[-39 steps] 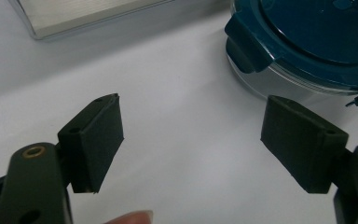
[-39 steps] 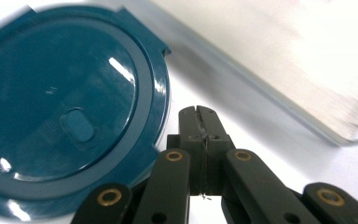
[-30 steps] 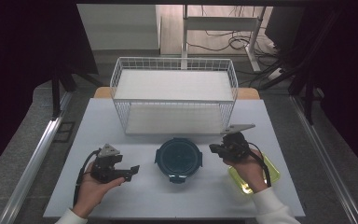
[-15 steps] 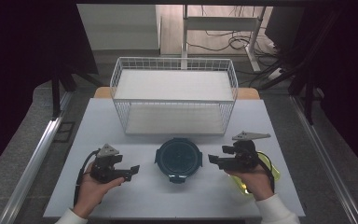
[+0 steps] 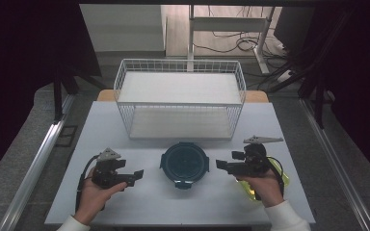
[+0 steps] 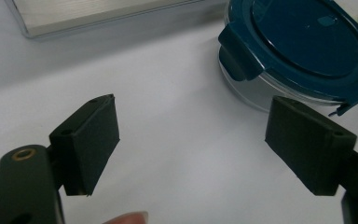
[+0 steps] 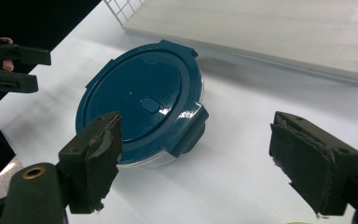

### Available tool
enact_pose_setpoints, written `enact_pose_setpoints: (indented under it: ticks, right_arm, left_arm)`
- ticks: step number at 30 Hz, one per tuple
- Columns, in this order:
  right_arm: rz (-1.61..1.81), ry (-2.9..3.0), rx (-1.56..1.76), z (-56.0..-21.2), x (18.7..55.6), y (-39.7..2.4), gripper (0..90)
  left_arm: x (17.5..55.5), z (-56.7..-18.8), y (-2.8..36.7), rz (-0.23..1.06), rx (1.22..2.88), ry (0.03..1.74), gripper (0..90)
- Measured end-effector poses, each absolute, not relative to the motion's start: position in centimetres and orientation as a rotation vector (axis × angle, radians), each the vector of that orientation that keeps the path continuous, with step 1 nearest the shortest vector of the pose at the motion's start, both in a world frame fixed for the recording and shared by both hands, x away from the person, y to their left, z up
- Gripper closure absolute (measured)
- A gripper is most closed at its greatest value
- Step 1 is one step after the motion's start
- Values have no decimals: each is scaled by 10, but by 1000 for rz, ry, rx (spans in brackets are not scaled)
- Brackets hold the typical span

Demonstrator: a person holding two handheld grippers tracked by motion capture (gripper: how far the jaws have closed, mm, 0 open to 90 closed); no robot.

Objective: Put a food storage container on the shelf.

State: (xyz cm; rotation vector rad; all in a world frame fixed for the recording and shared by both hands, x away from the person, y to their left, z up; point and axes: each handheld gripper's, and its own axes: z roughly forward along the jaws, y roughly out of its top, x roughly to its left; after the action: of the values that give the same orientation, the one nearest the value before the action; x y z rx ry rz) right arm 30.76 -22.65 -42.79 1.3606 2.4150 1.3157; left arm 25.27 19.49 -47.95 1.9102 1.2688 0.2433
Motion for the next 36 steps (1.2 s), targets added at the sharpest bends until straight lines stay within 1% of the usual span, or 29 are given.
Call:
enact_pose_setpoints:
  ticks: [4,10,17,23,27,36]
  right_arm:
    - [1354,2410,1406,-427,307,-224,147]
    - [1381,2425,1466,-431,305,-219,134]
    - [1371,2476,1523,-437,310,-201,133]
    - [1370,2511,1578,-444,317,-185,140]
    - [1383,2518,1628,-447,323,-182,155]
    - [1311,2509,1717,-462,338,-174,142]
  left_arm:
    - [256,-478,192,207,1900,1265,119]
    - [265,-474,186,115,1871,1252,100]
    - [275,-472,179,24,1839,1253,96]
    - [290,-476,172,-88,1799,1263,98]
    - [301,-477,163,-116,1796,1262,100]
    - [319,-486,144,-182,1803,1270,105]
